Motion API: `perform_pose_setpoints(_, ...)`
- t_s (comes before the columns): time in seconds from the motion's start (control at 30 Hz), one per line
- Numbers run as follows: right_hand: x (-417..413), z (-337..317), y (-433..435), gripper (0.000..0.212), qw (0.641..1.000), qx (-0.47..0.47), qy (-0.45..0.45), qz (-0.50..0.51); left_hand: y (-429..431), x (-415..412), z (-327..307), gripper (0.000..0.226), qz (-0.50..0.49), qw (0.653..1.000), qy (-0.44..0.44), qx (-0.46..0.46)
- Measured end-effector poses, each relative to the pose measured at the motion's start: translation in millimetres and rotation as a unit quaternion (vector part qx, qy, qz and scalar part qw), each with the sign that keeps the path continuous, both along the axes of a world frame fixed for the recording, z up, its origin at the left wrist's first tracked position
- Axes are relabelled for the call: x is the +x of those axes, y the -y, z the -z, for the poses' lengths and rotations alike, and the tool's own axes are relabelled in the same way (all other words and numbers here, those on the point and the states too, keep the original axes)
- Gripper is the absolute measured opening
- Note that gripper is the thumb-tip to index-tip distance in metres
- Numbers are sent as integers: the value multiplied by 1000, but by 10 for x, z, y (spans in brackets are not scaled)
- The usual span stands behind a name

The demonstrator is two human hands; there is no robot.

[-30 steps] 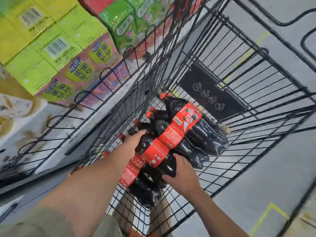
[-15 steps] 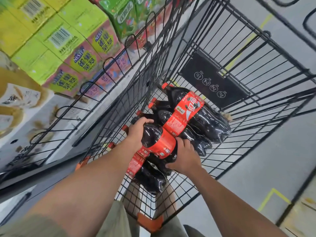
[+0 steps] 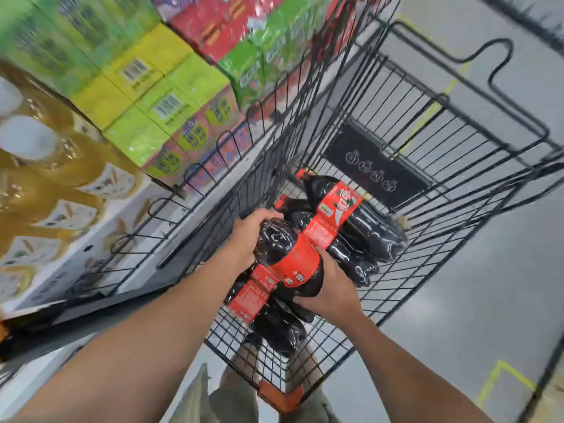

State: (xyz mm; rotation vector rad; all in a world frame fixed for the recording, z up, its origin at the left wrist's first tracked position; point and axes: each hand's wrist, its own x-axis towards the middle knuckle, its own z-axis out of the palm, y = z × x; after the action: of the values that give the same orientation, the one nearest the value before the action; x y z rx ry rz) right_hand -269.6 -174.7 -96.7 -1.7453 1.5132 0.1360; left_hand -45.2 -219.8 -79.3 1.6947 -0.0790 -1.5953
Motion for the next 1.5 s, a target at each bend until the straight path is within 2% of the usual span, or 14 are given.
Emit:
perform_pose_setpoints(0.13,60,-473,83,123,999,-49,18,12,113,29,-528,52,22,999,-2,-44)
perform_pose_setpoints(0.2,85,-780,159,125,996,-84,6,7,189,51,-799,50,21,998,-1,-67)
perform_pose_setpoints(0.27,98,-1115,242,128,992,-125,-9,-1,274,68,-1116,36,21,995,3,-97)
perform_pose_setpoints(0.37,94,-1645,370,118,981,-193,-11,-14,413,124,-1635,23,28,988,-7,-151)
perform_pose_setpoints(0.57,124,-2703,599,105,949,-313,11,-18,576,238,-2867,28,54,960,-17,-273)
perform_pose_setpoints(0.63,139,-3011,635,97,938,-345,24,-27,560,266,-3211,27,31,952,-5,-305)
perform_pose_setpoints(0.77,149,-3477,672,98,919,-389,52,-43,425,276,-3702,39,-19,934,22,-356)
perform_pose_setpoints(0.87,152,-3706,653,101,906,-411,72,-68,266,267,-3950,43,-74,923,9,-377)
perform_pose_setpoints(0.97,160,-3842,602,103,900,-415,93,-98,46,259,-4128,32,-124,909,23,-397)
perform_pose_setpoints(1.1,195,-3883,514,111,888,-419,112,-151,-359,244,-4258,32,-186,895,37,-405)
perform_pose_setpoints(1.33,550,-3875,187,99,868,-365,203,-269,-1211,433,-4272,37,-285,864,98,-403)
perform_pose_setpoints(1.5,1055,-3818,-207,95,843,-338,230,-349,-2011,679,-4248,35,-383,831,134,-381)
